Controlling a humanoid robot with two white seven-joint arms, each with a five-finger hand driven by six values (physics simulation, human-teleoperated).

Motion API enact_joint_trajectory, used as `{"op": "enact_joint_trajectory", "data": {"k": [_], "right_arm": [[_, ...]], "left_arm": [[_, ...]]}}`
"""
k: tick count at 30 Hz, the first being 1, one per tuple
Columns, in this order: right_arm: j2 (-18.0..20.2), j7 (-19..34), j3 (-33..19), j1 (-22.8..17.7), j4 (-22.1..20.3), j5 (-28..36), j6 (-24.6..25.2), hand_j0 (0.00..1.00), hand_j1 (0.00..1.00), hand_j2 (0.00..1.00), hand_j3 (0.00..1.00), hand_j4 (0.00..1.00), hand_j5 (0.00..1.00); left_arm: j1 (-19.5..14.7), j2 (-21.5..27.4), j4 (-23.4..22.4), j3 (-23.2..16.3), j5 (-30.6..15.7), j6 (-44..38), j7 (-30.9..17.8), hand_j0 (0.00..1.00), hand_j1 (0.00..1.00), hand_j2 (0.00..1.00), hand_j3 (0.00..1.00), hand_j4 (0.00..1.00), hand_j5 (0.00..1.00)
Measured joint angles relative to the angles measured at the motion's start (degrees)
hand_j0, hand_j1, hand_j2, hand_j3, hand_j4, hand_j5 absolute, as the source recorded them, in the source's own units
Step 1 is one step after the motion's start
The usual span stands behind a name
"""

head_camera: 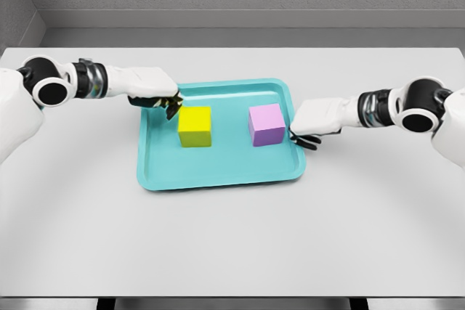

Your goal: Push two cubes

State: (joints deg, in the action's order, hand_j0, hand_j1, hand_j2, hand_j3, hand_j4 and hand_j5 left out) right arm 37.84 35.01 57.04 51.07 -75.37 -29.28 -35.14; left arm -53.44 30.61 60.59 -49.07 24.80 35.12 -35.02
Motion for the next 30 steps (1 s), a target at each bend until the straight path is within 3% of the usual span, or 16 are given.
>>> {"op": "enact_joint_trajectory", "data": {"k": [7,17,30], "right_arm": [[-1.1,0.0,2.3,0.4,-0.6,-0.1,0.0,0.00,0.00,0.00,0.00,0.00,0.00],[-1.1,0.3,3.4,0.1,-6.4,-0.1,0.3,0.00,0.00,0.00,0.00,0.00,0.00],[-0.6,0.0,3.3,-0.2,-7.0,0.5,0.0,0.00,0.00,0.00,0.00,0.00,0.00]], "left_arm": [[0.2,3.1,0.6,1.6,-1.6,0.0,0.0,0.31,0.31,0.31,0.31,0.31,0.31],[0.2,3.5,0.8,1.7,-2.0,0.0,0.0,0.31,0.31,0.31,0.31,0.31,0.31],[0.3,3.5,1.0,1.6,-2.0,0.0,0.0,0.31,0.31,0.31,0.31,0.31,0.31]]}}
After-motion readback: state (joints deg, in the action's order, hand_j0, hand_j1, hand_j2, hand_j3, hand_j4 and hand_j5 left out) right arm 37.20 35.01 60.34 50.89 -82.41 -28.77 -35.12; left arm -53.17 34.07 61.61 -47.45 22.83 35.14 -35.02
